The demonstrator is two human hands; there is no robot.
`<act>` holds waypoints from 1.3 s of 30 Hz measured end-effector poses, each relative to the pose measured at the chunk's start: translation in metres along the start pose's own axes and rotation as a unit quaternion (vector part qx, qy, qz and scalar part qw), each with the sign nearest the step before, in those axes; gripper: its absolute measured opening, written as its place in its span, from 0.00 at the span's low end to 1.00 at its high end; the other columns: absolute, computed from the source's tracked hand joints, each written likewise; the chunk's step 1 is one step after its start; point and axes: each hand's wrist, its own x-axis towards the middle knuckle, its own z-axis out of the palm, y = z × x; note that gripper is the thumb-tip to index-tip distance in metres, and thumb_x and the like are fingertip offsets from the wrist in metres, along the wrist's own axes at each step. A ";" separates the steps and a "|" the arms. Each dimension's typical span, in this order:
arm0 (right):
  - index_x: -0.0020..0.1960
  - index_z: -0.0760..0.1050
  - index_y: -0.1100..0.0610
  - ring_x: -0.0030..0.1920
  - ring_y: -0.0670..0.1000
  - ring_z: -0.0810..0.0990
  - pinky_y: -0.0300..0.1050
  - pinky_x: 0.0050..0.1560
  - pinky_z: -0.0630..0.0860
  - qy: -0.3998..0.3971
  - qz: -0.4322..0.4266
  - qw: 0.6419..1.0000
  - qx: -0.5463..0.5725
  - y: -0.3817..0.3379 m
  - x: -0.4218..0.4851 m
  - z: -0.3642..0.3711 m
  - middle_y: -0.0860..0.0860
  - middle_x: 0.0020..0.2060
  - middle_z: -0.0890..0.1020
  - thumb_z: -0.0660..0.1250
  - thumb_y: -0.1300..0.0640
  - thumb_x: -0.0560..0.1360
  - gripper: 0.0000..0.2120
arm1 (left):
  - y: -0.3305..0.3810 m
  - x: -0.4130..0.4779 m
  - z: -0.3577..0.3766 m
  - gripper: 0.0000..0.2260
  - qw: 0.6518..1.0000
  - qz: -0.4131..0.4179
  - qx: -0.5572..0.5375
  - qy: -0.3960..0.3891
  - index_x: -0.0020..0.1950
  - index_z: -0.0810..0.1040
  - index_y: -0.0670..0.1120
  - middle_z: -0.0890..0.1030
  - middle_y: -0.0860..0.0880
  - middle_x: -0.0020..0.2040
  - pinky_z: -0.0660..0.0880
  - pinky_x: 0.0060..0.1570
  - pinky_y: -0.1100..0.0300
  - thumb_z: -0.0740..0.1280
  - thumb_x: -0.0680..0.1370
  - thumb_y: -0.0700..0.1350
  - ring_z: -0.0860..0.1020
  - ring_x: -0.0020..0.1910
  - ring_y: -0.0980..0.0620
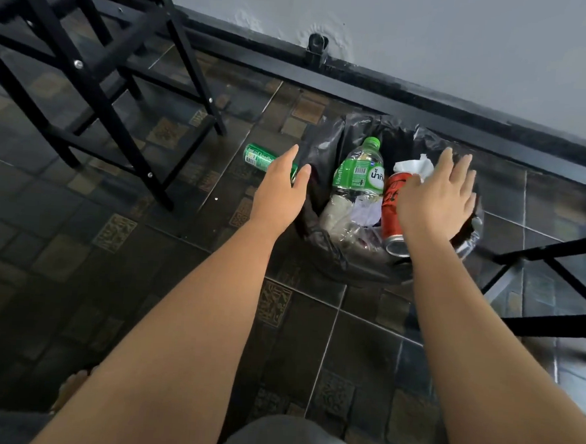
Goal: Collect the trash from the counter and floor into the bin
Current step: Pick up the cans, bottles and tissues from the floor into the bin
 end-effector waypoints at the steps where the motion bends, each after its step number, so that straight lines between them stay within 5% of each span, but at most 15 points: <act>1: 0.80 0.52 0.53 0.79 0.56 0.47 0.55 0.77 0.47 0.003 -0.022 1.000 0.010 -0.012 -0.003 0.004 0.54 0.80 0.50 0.55 0.54 0.81 0.28 | -0.006 0.004 -0.005 0.23 1.000 -0.005 0.006 0.004 0.79 0.61 0.51 0.64 0.50 0.78 0.62 0.71 0.54 0.56 0.84 0.54 0.64 0.75 0.51; 5: 0.79 0.55 0.54 0.79 0.55 0.51 0.51 0.77 0.50 0.014 -0.108 0.994 0.029 -0.064 -0.022 0.030 0.54 0.79 0.54 0.56 0.53 0.82 0.27 | -0.039 0.025 -0.025 0.20 1.000 0.004 0.016 0.012 0.75 0.68 0.49 0.70 0.48 0.74 0.63 0.63 0.61 0.54 0.85 0.53 0.69 0.71 0.50; 12: 0.79 0.54 0.59 0.79 0.54 0.52 0.46 0.77 0.50 -0.040 -0.192 0.980 -0.020 -0.160 -0.043 0.085 0.55 0.79 0.56 0.56 0.54 0.83 0.27 | -0.098 0.082 -0.060 0.20 0.985 0.014 0.166 -0.043 0.74 0.68 0.43 0.72 0.42 0.71 0.70 0.64 0.47 0.57 0.84 0.49 0.73 0.67 0.41; 19: 0.79 0.51 0.56 0.78 0.56 0.52 0.52 0.76 0.55 -0.214 -0.118 0.963 -0.118 -0.198 -0.021 0.162 0.53 0.78 0.56 0.62 0.56 0.80 0.33 | -0.125 0.130 -0.095 0.21 0.967 0.002 0.232 -0.106 0.75 0.67 0.45 0.69 0.43 0.74 0.67 0.68 0.46 0.59 0.83 0.51 0.69 0.70 0.41; 24: 0.80 0.48 0.54 0.78 0.58 0.53 0.55 0.75 0.56 -0.240 -0.096 0.948 -0.188 -0.187 0.009 0.216 0.53 0.78 0.56 0.68 0.52 0.77 0.40 | -0.161 0.148 -0.074 0.25 0.946 -0.023 0.291 -0.143 0.79 0.59 0.46 0.59 0.43 0.79 0.56 0.75 0.44 0.57 0.83 0.53 0.58 0.78 0.43; 30: 0.80 0.43 0.54 0.79 0.57 0.47 0.57 0.76 0.48 -0.259 -0.104 0.934 -0.222 -0.171 0.033 0.274 0.52 0.80 0.50 0.67 0.52 0.78 0.42 | -0.213 0.134 -0.029 0.32 0.893 -0.057 0.384 -0.227 0.81 0.38 0.46 0.38 0.46 0.81 0.40 0.77 0.46 0.47 0.84 0.60 0.38 0.80 0.47; 32: 0.80 0.45 0.55 0.78 0.58 0.52 0.58 0.76 0.48 -0.246 -0.112 0.934 -0.233 -0.166 0.031 0.285 0.54 0.78 0.55 0.66 0.52 0.78 0.40 | -0.230 0.121 -0.018 0.32 0.890 -0.063 0.394 -0.220 0.80 0.35 0.46 0.35 0.46 0.80 0.40 0.77 0.45 0.44 0.83 0.60 0.35 0.79 0.47; 35: 0.74 0.62 0.56 0.69 0.60 0.66 0.59 0.73 0.57 -0.167 -0.129 0.948 -0.238 -0.152 0.022 0.298 0.57 0.68 0.71 0.65 0.55 0.78 0.26 | -0.251 0.106 -0.008 0.30 0.898 -0.042 0.406 -0.165 0.79 0.33 0.46 0.33 0.47 0.79 0.39 0.77 0.44 0.40 0.83 0.60 0.34 0.78 0.48; 39: 0.67 0.68 0.57 0.63 0.62 0.71 0.57 0.64 0.67 -0.144 -0.110 0.961 -0.207 -0.144 0.008 0.297 0.59 0.63 0.72 0.70 0.52 0.74 0.25 | -0.268 0.101 0.000 0.30 0.904 -0.012 0.410 -0.119 0.79 0.33 0.47 0.32 0.48 0.79 0.38 0.76 0.44 0.34 0.81 0.60 0.32 0.78 0.48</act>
